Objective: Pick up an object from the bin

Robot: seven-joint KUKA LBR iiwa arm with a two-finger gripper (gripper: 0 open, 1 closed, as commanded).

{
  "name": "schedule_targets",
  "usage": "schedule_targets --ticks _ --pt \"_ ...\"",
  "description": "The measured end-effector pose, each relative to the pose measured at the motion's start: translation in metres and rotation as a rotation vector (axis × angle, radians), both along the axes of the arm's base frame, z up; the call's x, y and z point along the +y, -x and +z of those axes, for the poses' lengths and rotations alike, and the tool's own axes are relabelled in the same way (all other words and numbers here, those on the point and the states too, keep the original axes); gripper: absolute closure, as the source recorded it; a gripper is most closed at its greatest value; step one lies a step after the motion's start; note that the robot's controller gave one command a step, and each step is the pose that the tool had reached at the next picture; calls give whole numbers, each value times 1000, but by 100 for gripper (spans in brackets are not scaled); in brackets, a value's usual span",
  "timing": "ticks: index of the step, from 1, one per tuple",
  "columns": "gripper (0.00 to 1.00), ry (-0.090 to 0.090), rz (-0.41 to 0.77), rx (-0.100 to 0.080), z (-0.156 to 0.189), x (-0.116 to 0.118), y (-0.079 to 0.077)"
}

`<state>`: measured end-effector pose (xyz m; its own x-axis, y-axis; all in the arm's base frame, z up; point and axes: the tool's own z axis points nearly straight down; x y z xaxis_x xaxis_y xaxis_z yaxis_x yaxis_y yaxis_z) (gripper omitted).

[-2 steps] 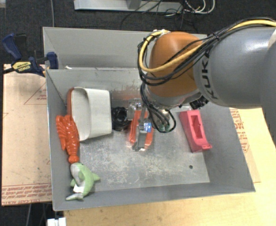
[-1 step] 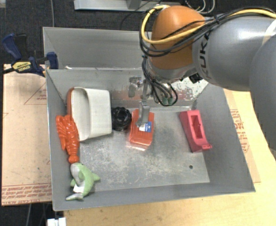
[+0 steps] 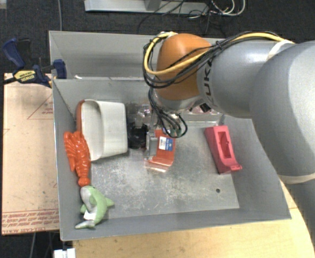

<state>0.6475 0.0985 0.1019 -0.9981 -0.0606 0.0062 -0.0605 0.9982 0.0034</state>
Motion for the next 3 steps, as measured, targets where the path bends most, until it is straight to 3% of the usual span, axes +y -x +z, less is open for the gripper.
schedule_targets --ticks 1,2,3 --pt "0 -2 7 -3 -1 -2 3" --pt "0 -3 238 -11 67 23 4" --pt "100 -7 291 -20 -27 19 -5"
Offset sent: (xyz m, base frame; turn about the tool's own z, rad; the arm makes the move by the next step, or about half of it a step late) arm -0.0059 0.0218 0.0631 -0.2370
